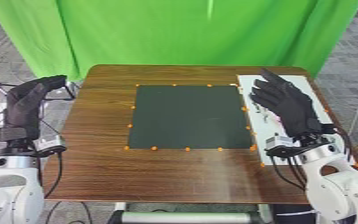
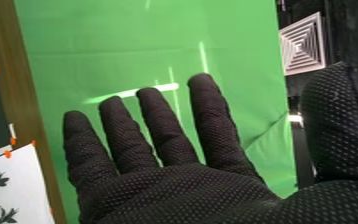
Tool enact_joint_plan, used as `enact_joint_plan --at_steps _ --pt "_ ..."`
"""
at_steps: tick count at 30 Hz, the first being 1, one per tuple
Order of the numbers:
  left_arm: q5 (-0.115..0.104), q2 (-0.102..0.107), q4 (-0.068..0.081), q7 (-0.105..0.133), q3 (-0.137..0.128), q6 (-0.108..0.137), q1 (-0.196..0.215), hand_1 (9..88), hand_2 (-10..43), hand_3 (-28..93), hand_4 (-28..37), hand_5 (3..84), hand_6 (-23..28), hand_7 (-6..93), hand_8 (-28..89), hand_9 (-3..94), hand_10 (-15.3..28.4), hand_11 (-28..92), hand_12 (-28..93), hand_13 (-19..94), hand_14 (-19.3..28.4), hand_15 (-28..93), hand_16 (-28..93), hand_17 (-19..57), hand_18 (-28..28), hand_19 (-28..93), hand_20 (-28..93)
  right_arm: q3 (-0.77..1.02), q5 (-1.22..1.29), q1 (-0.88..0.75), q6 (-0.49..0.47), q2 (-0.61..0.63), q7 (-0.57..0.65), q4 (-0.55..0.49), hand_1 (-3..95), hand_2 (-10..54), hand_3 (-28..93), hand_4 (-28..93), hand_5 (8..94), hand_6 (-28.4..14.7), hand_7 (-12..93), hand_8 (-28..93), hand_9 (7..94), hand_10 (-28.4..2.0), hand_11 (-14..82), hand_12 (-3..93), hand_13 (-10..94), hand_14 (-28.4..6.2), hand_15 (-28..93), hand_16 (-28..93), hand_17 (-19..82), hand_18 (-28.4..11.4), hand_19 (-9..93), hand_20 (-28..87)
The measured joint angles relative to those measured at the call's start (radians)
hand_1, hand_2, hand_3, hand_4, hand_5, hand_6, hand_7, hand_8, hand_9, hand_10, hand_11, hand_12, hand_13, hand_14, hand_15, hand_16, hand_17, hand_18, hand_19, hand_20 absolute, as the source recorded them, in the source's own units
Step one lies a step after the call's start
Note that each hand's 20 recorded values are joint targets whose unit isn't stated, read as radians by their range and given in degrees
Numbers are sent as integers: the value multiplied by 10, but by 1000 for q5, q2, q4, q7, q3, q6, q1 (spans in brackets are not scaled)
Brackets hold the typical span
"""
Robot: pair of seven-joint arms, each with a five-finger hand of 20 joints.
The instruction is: Arrange flowers
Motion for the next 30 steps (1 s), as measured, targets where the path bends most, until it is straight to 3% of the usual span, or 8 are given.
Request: enact_joint_plan --at_steps 13,19,22,27,30 --pt "7 0 2 -7 8 -6 -4 234 -21 641 -199 550 29 156 -66 480 140 155 99 274 141 64 5 11 84 4 127 -8 1 -2 21 -4 -5 0 85 60 651 -131 373 -23 33 -57 342 -155 27 111 235 -166 40 147 130 -162 40 237" --pt "9 2 6 -8 17 -7 -11 234 -21 639 -198 549 29 155 -65 476 138 154 100 272 141 64 6 10 83 4 128 -24 -11 -2 41 -4 -25 0 117 -2 665 -133 382 -24 47 -59 361 -155 36 127 259 -168 54 152 149 -165 47 242" --pt "14 3 7 -8 19 -8 -13 234 -21 640 -198 549 29 156 -65 475 138 154 100 272 141 64 6 10 83 4 128 -43 -22 -2 97 0 -43 -1 172 -86 680 -140 403 -29 64 -64 402 -157 45 149 325 -177 89 159 206 -187 118 280" --pt "16 3 1 -12 4 -9 -3 235 -21 639 -200 548 29 155 -66 475 139 156 102 275 141 65 7 11 83 4 128 -75 -98 -16 261 15 -31 -33 230 -95 666 -161 443 -33 92 -69 473 -158 61 181 454 -175 137 186 301 -183 217 372" --pt "16 3 -3 -12 -5 -8 6 235 -20 639 -198 548 28 156 -66 476 139 157 102 276 141 65 7 12 84 4 128 -93 -168 -19 361 38 4 -56 281 -95 639 -180 487 -41 117 -66 540 -165 112 219 604 -153 181 220 390 -168 373 472"
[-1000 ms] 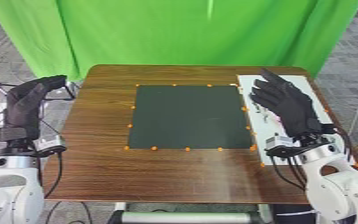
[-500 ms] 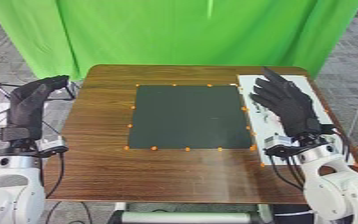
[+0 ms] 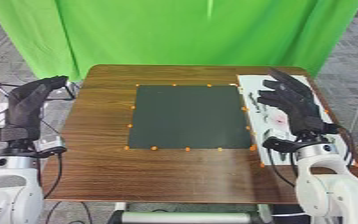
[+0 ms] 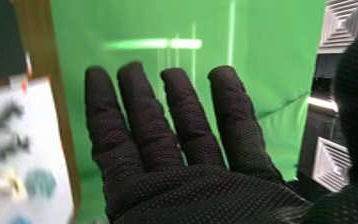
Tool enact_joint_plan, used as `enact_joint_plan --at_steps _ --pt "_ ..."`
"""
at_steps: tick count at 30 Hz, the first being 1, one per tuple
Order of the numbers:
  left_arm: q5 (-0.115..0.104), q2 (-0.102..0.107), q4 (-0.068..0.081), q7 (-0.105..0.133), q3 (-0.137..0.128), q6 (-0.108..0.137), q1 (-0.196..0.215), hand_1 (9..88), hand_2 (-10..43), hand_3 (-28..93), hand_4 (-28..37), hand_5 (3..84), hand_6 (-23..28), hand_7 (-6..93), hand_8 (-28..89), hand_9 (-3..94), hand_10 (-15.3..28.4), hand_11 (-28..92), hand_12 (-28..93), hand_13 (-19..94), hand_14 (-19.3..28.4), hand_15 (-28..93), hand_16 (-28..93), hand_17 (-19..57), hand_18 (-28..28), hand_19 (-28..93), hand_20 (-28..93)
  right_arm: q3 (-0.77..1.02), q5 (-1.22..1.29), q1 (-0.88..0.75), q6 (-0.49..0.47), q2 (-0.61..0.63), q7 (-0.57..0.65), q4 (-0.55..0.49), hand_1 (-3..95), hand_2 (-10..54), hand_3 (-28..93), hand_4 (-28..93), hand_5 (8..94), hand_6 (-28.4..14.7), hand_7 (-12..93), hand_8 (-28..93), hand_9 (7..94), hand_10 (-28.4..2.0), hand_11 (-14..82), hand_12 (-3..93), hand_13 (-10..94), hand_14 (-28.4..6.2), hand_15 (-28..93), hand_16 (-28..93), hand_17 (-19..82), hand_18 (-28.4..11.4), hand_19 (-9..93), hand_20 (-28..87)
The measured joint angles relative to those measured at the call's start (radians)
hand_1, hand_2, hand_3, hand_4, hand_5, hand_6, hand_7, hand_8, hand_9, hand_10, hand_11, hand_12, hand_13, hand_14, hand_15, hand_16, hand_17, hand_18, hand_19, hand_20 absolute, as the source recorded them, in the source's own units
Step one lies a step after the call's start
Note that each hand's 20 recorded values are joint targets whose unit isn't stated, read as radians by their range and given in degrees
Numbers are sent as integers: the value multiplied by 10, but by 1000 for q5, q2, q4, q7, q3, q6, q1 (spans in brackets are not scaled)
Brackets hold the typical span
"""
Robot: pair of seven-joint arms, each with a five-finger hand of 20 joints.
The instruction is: Arrange flowers
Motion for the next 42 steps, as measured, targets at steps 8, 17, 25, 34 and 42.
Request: enact_joint_plan --at_steps 8,17,25,34,42 --pt "1 -3 -14 -9 -14 0 28 236 -20 638 -199 547 29 156 -66 476 139 158 102 277 144 65 8 13 85 5 129 -57 -214 10 102 130 197 -53 391 -95 597 -189 623 -35 206 -65 698 -160 298 288 798 -81 395 272 510 -145 699 494" --pt "13 -2 -28 -27 -31 -2 41 236 -19 635 -199 547 29 156 -65 475 139 159 104 284 147 68 11 14 85 5 129 -80 -567 -28 181 297 448 -122 440 -95 586 -202 684 -32 230 -60 764 -131 371 314 869 -48 481 288 603 -102 832 429" --pt "15 4 -42 -38 -56 -5 64 233 -21 638 -197 526 24 155 -64 459 135 156 105 285 147 69 12 14 86 5 130 -74 -763 -70 29 340 611 -137 409 -95 571 -253 666 -44 197 -53 773 -133 332 300 870 -47 480 292 618 -85 837 392" --pt "15 15 -43 -38 -53 -9 76 232 -26 638 -198 509 27 147 -61 448 136 155 109 281 147 67 13 15 87 5 130 -79 -768 -80 -95 331 647 -110 417 -95 511 -282 686 -61 168 -41 807 -139 301 281 897 -44 448 290 654 -62 822 373" --pt "18 20 -43 -47 -44 -30 79 233 -25 637 -198 510 27 147 -61 448 136 155 109 280 148 66 14 15 88 5 130 -83 -895 -108 -205 320 720 -99 414 -95 555 -282 690 -61 173 -36 809 -140 302 285 902 -43 439 298 656 -62 821 379"
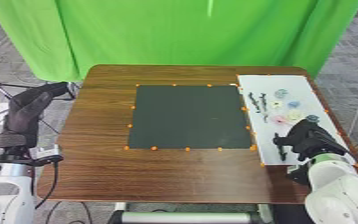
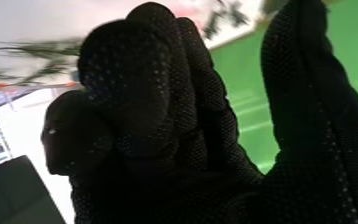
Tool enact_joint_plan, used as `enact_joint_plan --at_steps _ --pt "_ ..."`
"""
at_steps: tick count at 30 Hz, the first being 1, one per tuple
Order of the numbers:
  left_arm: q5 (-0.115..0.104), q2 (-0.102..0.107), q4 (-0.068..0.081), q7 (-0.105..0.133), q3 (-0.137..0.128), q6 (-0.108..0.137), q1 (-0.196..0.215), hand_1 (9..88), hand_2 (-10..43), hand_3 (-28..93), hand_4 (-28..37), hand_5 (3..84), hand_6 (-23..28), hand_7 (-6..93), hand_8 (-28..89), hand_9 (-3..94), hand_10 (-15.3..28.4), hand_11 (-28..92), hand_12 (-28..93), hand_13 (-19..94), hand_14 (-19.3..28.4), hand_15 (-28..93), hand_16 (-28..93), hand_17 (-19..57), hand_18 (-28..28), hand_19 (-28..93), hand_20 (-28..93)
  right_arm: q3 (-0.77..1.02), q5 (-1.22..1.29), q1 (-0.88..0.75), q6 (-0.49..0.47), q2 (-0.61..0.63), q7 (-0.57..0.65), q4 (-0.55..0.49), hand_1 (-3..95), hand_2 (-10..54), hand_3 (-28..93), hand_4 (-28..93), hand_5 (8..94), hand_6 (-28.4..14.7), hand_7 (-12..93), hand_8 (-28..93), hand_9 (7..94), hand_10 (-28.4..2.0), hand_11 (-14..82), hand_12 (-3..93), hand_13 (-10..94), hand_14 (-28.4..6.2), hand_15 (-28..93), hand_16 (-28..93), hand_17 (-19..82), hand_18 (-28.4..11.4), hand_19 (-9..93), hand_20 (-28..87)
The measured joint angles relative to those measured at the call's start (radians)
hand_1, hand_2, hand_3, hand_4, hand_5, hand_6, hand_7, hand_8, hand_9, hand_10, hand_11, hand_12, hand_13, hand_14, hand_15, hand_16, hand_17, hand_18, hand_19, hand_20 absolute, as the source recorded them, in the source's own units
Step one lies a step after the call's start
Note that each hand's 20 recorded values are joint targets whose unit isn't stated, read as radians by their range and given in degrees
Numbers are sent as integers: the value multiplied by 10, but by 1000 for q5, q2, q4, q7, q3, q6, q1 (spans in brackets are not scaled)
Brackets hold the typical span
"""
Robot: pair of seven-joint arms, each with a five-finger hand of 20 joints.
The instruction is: Arrange flowers
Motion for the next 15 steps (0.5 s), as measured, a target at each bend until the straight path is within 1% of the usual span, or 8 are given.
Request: enact_joint_plan --at_steps 5,15 --pt "1 6 0 -4 -1 -7 2 234 -24 635 -198 510 27 147 -61 448 137 154 110 279 149 66 15 15 88 5 130 12 7 -26 -9 -7 13 4 423 -95 558 -280 693 -58 181 -34 814 -137 303 284 905 -42 436 299 658 -62 822 381" --pt "4 8 0 -11 -1 -16 4 236 -23 633 -195 511 27 147 -61 446 137 153 111 278 148 65 15 14 89 5 131 0 1 -41 -9 -26 36 18 440 -95 576 -271 697 -56 202 -30 827 -135 320 292 924 -35 432 302 672 -56 828 376"
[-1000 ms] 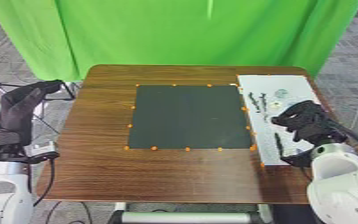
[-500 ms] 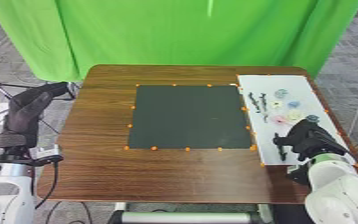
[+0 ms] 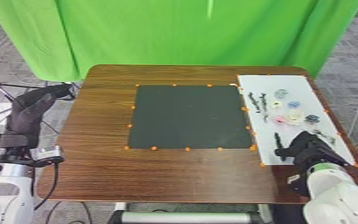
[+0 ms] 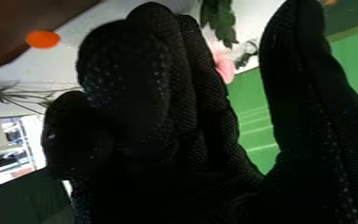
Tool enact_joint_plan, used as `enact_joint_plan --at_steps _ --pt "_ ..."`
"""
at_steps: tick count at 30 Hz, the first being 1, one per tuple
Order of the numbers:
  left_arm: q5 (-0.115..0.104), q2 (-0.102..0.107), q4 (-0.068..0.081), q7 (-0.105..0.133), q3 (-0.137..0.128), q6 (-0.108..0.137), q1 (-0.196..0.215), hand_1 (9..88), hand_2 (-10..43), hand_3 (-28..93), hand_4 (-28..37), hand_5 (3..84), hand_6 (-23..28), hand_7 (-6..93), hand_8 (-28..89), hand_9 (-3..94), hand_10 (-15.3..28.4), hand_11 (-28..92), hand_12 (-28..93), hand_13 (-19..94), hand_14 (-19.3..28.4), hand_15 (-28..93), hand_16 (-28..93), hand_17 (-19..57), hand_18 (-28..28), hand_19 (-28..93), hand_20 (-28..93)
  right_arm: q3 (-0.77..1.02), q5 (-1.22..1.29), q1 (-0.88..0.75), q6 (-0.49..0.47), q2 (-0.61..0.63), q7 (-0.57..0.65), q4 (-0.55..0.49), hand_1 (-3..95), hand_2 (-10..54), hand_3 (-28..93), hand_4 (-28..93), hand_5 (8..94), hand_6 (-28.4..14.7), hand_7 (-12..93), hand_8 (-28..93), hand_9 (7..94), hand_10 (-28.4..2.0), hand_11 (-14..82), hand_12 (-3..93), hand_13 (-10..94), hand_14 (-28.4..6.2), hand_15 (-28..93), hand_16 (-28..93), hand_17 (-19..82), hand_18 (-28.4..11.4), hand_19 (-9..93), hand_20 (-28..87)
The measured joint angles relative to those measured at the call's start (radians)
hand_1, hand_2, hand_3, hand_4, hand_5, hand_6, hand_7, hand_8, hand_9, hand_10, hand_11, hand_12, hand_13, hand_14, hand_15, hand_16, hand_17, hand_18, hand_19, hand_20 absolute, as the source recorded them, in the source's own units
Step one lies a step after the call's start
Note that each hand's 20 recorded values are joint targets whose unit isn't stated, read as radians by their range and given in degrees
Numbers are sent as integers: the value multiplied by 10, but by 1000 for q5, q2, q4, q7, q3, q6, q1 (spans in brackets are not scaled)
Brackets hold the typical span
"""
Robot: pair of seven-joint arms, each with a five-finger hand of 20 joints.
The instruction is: Arrange flowers
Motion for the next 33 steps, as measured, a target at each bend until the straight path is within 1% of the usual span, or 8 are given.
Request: enact_joint_plan --at_steps 5,7,9,12,25,27,28,33 --pt "2 0 0 -5 0 -6 -1 235 -23 634 -192 511 28 146 -61 446 138 152 110 277 148 65 15 14 89 5 131 -13 -25 1 1 -6 10 1 483 -95 573 -262 703 -47 278 -14 841 -128 346 300 936 -25 452 309 685 -55 847 378" --pt "2 0 0 -7 -1 -8 -1 235 -23 634 -191 511 28 146 -60 446 137 153 110 277 148 65 15 14 89 4 131 -20 -33 3 1 -7 16 2 533 -95 499 -219 704 -46 277 132 846 -126 356 299 937 -22 470 300 689 -55 856 375" --pt "3 0 0 -8 -1 -9 -1 236 -23 633 -192 510 28 146 -60 445 137 152 110 277 148 64 15 14 89 4 131 -25 -34 6 1 -9 22 4 788 -95 -107 171 710 -42 277 251 857 -122 354 327 937 -21 497 283 695 -56 867 370" --pt "3 0 0 -9 -1 -10 -1 237 -23 632 -191 511 28 145 -61 444 137 152 110 276 147 65 16 14 89 4 130 -30 -25 10 -1 -14 31 7 885 -95 -280 281 722 -37 288 292 873 -114 336 371 937 -21 522 273 704 -57 876 368" --pt "3 -3 -1 -10 -6 -13 0 239 -23 631 -189 511 27 145 -61 441 137 151 111 274 147 64 16 13 90 5 131 -23 110 28 28 -25 38 9 873 -95 -220 352 751 -33 299 275 896 -113 347 340 937 -22 558 242 715 -65 893 350" --pt "3 -3 -1 -11 -6 -15 0 239 -23 631 -189 510 27 146 -60 441 137 151 111 274 147 64 16 14 90 4 131 -23 117 29 33 -25 38 9 703 -95 298 -2 758 -34 290 272 897 -115 355 315 937 -24 560 237 716 -65 899 333" --pt "3 -4 -1 -12 -6 -16 0 239 -23 631 -189 509 27 147 -60 440 137 151 111 274 147 63 16 14 90 4 131 -23 120 29 36 -25 39 9 676 -95 389 -61 760 -34 286 272 900 -116 355 307 937 -24 559 237 718 -65 898 331" --pt "3 -4 -2 -14 -9 -19 0 239 -23 631 -190 510 28 146 -60 439 137 151 111 273 146 63 16 14 90 5 131 -22 136 30 41 -23 46 10 643 -95 484 -72 764 -40 282 289 903 -119 363 296 937 -22 569 234 720 -69 904 338"
